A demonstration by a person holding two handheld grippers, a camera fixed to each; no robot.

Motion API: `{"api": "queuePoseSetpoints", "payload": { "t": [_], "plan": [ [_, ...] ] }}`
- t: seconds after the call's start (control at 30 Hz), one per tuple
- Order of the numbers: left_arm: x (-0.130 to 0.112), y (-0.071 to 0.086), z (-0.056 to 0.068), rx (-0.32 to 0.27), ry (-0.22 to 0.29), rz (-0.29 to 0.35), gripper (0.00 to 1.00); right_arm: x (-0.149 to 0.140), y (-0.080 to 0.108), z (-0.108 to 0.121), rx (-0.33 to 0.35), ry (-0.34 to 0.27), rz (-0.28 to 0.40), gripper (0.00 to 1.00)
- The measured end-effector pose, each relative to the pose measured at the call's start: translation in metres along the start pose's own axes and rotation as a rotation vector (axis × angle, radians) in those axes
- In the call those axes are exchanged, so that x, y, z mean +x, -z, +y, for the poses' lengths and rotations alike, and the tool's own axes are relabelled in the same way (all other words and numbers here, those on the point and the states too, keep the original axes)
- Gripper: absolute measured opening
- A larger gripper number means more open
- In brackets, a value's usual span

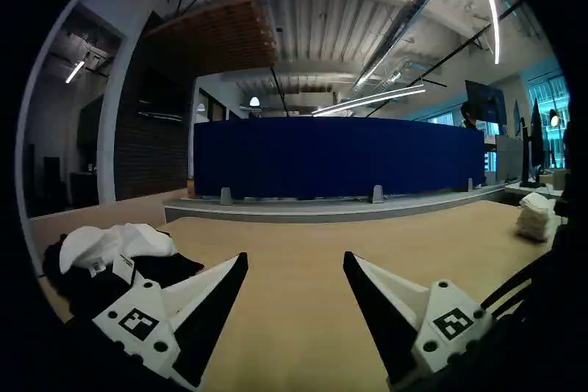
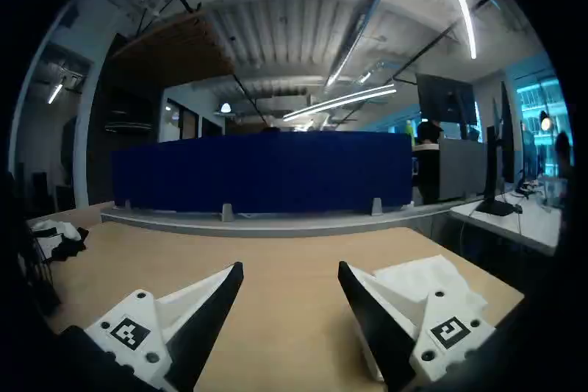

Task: Fold towel

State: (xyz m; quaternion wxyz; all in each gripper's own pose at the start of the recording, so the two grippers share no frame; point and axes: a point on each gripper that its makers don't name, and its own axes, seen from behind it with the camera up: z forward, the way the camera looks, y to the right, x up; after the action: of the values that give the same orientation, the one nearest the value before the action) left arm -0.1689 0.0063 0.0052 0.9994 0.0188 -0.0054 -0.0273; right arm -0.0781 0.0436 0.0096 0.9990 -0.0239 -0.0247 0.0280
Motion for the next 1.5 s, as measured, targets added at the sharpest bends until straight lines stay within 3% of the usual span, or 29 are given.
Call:
{"api": "queuePoseSetpoints", "payload": {
  "t": [0.3,0.9,1.5],
  "plan": [
    [-0.001,0.0,0.0,0.0,0.0,0.0,0.97,-0.031,-0.011,-0.004,-0.003,-0.014,-0.012,1.0],
    [-0.001,0.0,-0.001,0.0,0.0,0.0,0.97,-0.032,-0.013,-0.006,-0.018,-0.048,0.005,1.0],
    [-0.001,-0.002,-0.001,0.0,0.0,0.0,0.97,-0.033,-0.008,-0.013,-0.011,0.013,0.043,1.0]
  ]
}}
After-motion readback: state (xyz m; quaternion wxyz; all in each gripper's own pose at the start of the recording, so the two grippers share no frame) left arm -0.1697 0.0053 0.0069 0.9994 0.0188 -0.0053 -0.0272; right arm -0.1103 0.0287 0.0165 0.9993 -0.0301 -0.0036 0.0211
